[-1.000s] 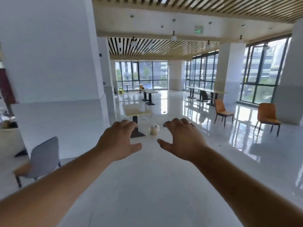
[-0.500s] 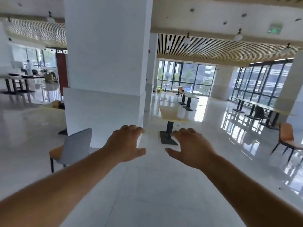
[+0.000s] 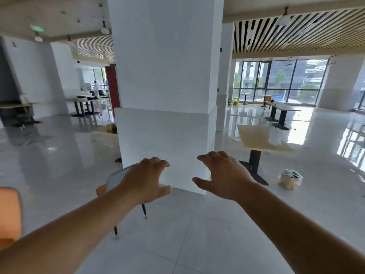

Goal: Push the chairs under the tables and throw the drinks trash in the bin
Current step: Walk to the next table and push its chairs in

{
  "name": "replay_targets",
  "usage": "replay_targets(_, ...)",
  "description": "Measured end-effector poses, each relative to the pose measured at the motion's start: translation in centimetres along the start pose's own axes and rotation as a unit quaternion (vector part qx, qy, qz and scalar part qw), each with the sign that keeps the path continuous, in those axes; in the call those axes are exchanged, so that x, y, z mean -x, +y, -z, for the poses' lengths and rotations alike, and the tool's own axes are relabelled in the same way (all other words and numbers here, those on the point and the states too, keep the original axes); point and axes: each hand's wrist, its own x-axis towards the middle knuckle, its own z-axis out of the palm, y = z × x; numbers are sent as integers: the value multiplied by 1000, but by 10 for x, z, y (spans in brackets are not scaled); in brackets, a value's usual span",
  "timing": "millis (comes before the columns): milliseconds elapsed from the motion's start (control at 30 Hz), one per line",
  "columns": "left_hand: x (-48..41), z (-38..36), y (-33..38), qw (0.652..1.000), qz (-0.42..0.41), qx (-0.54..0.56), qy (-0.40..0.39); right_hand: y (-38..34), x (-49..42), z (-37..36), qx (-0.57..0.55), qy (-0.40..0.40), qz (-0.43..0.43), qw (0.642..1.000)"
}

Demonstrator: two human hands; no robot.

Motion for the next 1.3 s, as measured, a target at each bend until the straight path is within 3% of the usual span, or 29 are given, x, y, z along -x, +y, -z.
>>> replay_targets(133,-70,-30,-67,994,103,-4,-36,44,-116,-59,-27,-40,49,998)
replay_targets(333,-141,-64,-171,978,206,-14,-22,53,-289,-132,-65,-54,99,991)
replay_targets(567,-220,-127,-310,962,271,-14,-3,5,-460,-226,-64,-59,194,977)
replay_targets(767,-292,-188,-436,951,307,18,-35,-22,-601,-305,-46,-108,217,969)
replay_targets(933,-358,-212,-529,941,336,5,-27,-27,-725,-350,-83,-81,194,974)
replay_targets(1300,-431,-374,-648,893,432,-7,-124,-63,-888,-620,-134,-184,306,924)
